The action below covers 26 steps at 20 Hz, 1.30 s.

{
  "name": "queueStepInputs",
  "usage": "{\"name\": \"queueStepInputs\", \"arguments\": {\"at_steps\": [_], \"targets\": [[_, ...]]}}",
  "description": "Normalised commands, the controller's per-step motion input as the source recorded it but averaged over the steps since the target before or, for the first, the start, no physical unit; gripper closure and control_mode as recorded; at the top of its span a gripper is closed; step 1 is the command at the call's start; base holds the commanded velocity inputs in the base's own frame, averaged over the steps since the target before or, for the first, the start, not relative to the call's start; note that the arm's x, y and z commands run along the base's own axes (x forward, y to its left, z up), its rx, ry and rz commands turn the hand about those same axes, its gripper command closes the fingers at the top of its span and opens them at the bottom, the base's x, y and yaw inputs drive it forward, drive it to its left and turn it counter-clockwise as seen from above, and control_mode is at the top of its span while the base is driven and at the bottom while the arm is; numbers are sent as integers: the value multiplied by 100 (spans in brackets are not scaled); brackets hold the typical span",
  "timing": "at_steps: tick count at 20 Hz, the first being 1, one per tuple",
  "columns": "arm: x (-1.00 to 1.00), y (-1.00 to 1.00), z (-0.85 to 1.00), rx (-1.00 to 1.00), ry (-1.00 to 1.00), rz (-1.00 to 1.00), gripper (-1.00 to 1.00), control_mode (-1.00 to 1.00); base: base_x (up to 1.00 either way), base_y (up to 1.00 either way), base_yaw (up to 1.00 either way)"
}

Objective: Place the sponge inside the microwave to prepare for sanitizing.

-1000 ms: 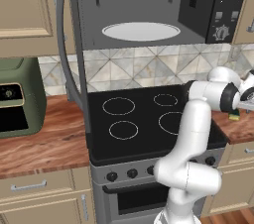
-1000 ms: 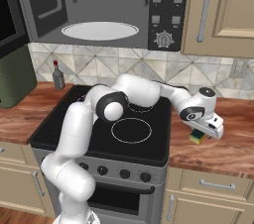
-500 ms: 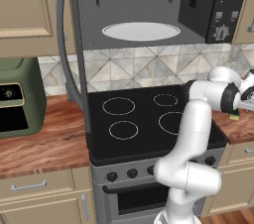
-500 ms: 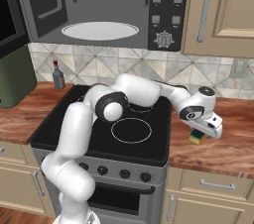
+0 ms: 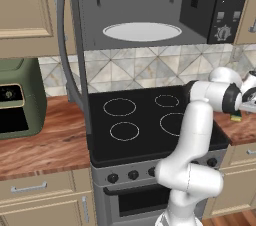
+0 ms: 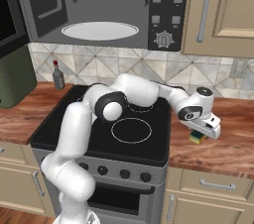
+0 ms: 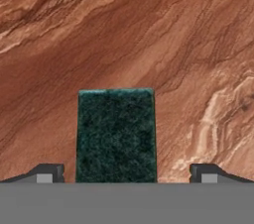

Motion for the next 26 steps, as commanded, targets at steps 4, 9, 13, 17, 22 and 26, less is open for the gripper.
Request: {"name": "queueStepInputs", "arguments": {"at_steps": [4, 9, 13, 17, 22, 26], "targets": [[0, 0, -18, 0, 2, 0, -100, -100, 0, 0, 0], [8, 0, -29, 0, 2, 0, -100, -100, 0, 0, 0], [6, 0, -20, 0, 0, 0, -100, -100, 0, 0, 0], [2, 0, -11, 0, 0, 0, -100, -100, 0, 0, 0], [0, 0, -5, 0, 0, 0, 100, -100, 0, 0, 0], [0, 0, 0, 0, 0, 0, 100, -100, 0, 0, 0]]}}
